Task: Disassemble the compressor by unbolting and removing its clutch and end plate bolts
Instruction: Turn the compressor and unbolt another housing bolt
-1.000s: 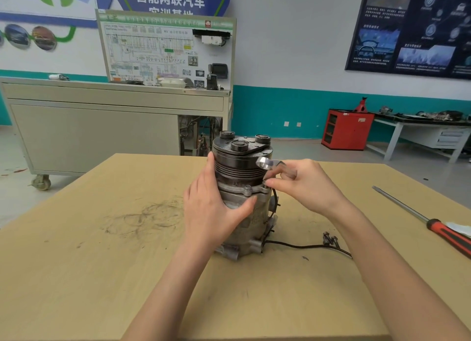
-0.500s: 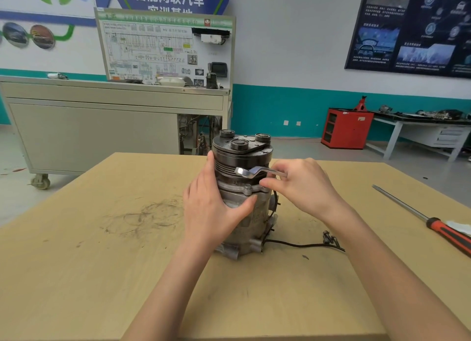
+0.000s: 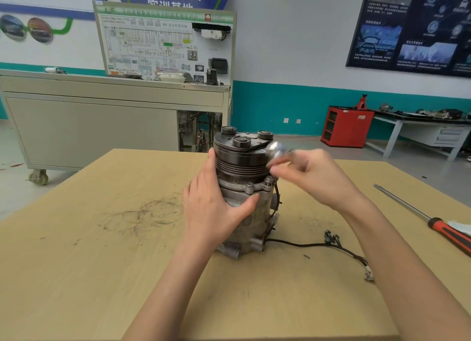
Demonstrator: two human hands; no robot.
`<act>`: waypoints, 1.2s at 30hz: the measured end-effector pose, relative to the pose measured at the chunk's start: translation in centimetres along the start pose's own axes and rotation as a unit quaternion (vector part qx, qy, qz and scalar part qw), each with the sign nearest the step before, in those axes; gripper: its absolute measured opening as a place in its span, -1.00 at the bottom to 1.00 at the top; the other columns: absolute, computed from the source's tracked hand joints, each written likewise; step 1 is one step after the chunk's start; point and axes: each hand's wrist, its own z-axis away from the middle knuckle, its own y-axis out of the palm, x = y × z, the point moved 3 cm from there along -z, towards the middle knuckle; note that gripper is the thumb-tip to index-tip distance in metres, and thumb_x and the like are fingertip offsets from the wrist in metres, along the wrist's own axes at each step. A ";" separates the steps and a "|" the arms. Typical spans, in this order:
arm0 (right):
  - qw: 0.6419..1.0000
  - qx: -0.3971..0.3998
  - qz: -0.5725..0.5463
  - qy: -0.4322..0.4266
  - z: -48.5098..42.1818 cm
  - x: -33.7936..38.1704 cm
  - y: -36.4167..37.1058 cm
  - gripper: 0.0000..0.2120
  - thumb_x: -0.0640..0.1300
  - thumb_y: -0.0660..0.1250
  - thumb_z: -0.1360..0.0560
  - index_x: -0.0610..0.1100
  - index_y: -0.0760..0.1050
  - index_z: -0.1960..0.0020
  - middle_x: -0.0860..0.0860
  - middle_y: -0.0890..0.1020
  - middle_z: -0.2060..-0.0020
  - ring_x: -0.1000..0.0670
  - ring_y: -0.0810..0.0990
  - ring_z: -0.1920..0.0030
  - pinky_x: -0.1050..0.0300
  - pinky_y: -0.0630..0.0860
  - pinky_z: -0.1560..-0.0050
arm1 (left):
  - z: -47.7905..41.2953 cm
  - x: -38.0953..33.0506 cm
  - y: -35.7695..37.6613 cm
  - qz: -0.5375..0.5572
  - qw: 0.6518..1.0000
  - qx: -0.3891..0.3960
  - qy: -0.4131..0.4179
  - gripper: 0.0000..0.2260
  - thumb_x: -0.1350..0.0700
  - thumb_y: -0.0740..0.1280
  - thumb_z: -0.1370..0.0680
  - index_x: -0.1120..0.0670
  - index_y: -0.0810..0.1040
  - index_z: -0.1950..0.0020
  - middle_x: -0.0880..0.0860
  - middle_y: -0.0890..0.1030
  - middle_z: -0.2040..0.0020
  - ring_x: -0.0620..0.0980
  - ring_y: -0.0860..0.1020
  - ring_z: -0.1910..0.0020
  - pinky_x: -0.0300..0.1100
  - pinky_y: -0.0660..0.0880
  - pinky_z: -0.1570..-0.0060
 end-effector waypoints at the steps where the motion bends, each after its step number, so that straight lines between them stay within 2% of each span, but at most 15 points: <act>1: 0.996 -0.053 -0.078 -0.002 0.1 0.2 -0.6 -0.83 0.03 0.27 -0.53 0.04 0.62 0.12 0.09 0.39 0.55 0.13 0.27 0.50 0.16 0.28 0.37 | 0.0 0.0 0.0 0.000 1.000 0.002 -0.001 -0.02 -0.42 0.19 -0.30 0.09 0.05 -0.58 0.04 0.42 -0.42 0.06 0.40 -0.35 0.01 0.28 -0.30; 3: 0.975 -0.144 -0.166 -0.024 0.1 0.5 -1.9 -0.65 0.11 0.09 -0.60 0.03 0.59 0.14 -0.07 0.43 0.42 0.11 0.37 0.39 0.24 0.36 0.32 | 0.0 0.0 0.0 0.000 1.000 0.005 -0.002 -0.02 -0.42 0.19 -0.30 0.07 0.04 -0.58 0.03 0.41 -0.43 0.05 0.39 -0.36 0.00 0.27 -0.31; 5: 0.975 -0.190 -0.105 -0.050 0.2 0.8 -2.6 -0.57 0.10 -0.02 -0.61 0.00 0.58 0.13 -0.11 0.53 0.29 0.15 0.47 0.24 0.34 0.40 0.17 | -0.1 0.0 0.0 0.000 1.000 0.007 -0.004 -0.02 -0.42 0.19 -0.30 0.07 0.04 -0.58 0.02 0.40 -0.43 0.04 0.38 -0.37 0.00 0.26 -0.31; 6: 0.976 -0.196 -0.074 -0.058 0.3 0.8 -2.7 -0.54 0.11 -0.03 -0.61 -0.04 0.59 0.14 -0.08 0.54 0.33 0.17 0.48 0.28 0.36 0.39 0.19 | -0.1 0.0 -0.1 0.001 1.000 0.008 -0.005 -0.01 -0.42 0.19 -0.30 0.07 0.04 -0.58 0.03 0.40 -0.43 0.04 0.38 -0.37 0.00 0.27 -0.31; 8: 0.977 -0.185 -0.081 -0.061 1.0 0.8 -2.3 -0.46 0.18 0.01 -0.57 -0.14 0.61 0.19 0.04 0.48 0.56 0.16 0.44 0.51 0.39 0.36 0.37 | 0.0 -0.1 -0.1 0.003 1.000 0.006 -0.006 -0.01 -0.42 0.19 -0.29 0.09 0.06 -0.58 0.03 0.42 -0.42 0.05 0.39 -0.36 -0.01 0.27 -0.30; 9: 0.978 -0.176 -0.086 -0.065 1.5 0.8 -2.1 -0.46 0.18 0.05 -0.54 -0.17 0.62 0.22 0.06 0.46 0.62 0.13 0.43 0.56 0.40 0.35 0.42 | 0.0 -0.1 -0.1 0.004 1.000 0.005 -0.005 -0.01 -0.42 0.19 -0.29 0.10 0.06 -0.58 0.03 0.42 -0.42 0.05 0.40 -0.36 -0.01 0.27 -0.30; 11: 0.980 -0.162 -0.056 -0.097 2.7 0.9 -1.3 -0.51 0.15 0.18 -0.53 -0.23 0.62 0.25 0.02 0.53 0.58 0.10 0.50 0.53 0.38 0.39 0.41 | 0.0 -0.1 -0.1 0.003 1.000 0.006 -0.003 -0.01 -0.42 0.19 -0.30 0.10 0.06 -0.58 0.04 0.43 -0.41 0.05 0.41 -0.35 -0.01 0.27 -0.30; 13: 0.969 -0.171 0.038 -0.174 3.6 1.4 -0.3 -0.65 -0.02 0.30 -0.54 -0.28 0.63 0.24 -0.01 0.61 0.48 0.12 0.53 0.48 0.40 0.42 0.41 | 0.0 -0.1 -0.1 0.000 1.000 0.004 -0.005 -0.01 -0.42 0.18 -0.30 0.10 0.06 -0.58 0.04 0.44 -0.40 0.06 0.42 -0.33 -0.01 0.27 -0.28; 15: 0.945 -0.202 0.116 -0.229 4.2 1.7 1.0 -0.78 -0.18 0.32 -0.47 -0.31 0.63 0.24 -0.04 0.62 0.41 0.12 0.51 0.42 0.37 0.43 0.39 | 0.0 -0.1 -0.2 0.001 1.000 0.000 -0.006 -0.01 -0.42 0.18 -0.29 0.11 0.07 -0.58 0.04 0.45 -0.39 0.06 0.43 -0.32 -0.02 0.27 -0.27; 20: 0.924 -0.277 0.143 -0.220 5.1 0.9 3.2 -0.77 -0.22 0.30 -0.46 -0.29 0.58 0.32 -0.07 0.56 0.47 0.00 0.47 0.48 0.27 0.37 0.42 | 0.0 -0.1 -0.1 0.005 1.000 0.002 -0.003 -0.01 -0.42 0.19 -0.30 0.11 0.07 -0.58 0.03 0.44 -0.40 0.05 0.41 -0.34 -0.03 0.26 -0.28; 24: 0.912 -0.292 0.180 -0.224 5.0 0.8 3.9 -0.77 -0.23 0.29 -0.46 -0.26 0.55 0.35 -0.04 0.53 0.50 -0.01 0.44 0.49 0.26 0.35 0.43 | 0.0 -0.2 -0.1 0.007 1.000 -0.001 -0.003 -0.02 -0.42 0.20 -0.30 0.11 0.09 -0.57 0.03 0.45 -0.39 0.04 0.42 -0.34 -0.06 0.25 -0.28; 28: 0.914 -0.286 0.209 -0.197 5.3 1.6 4.8 -0.76 -0.19 0.24 -0.48 -0.22 0.53 0.33 0.00 0.49 0.49 0.07 0.34 0.44 0.27 0.28 0.42 | -0.1 -0.2 -0.1 0.011 1.000 0.000 -0.006 -0.01 -0.43 0.22 -0.30 0.08 0.07 -0.58 0.00 0.43 -0.40 0.02 0.40 -0.36 -0.05 0.26 -0.30; 32: 0.913 -0.282 0.226 -0.190 5.6 2.0 4.9 -0.73 -0.18 0.20 -0.48 -0.21 0.49 0.37 0.02 0.42 0.52 0.06 0.31 0.44 0.32 0.18 0.38 | 0.0 -0.3 -0.1 0.017 1.000 0.004 -0.009 0.00 -0.44 0.20 -0.29 0.08 0.07 -0.58 0.00 0.43 -0.40 0.01 0.39 -0.36 -0.06 0.25 -0.30; 36: 0.919 -0.269 0.222 -0.181 5.9 1.9 5.1 -0.74 -0.16 0.21 -0.49 -0.21 0.53 0.32 0.01 0.49 0.50 0.03 0.39 0.46 0.22 0.33 0.47 | 0.0 -0.2 -0.1 0.017 1.000 0.003 -0.011 0.00 -0.42 0.21 -0.28 0.08 0.07 -0.58 0.00 0.43 -0.40 0.01 0.39 -0.36 -0.05 0.24 -0.31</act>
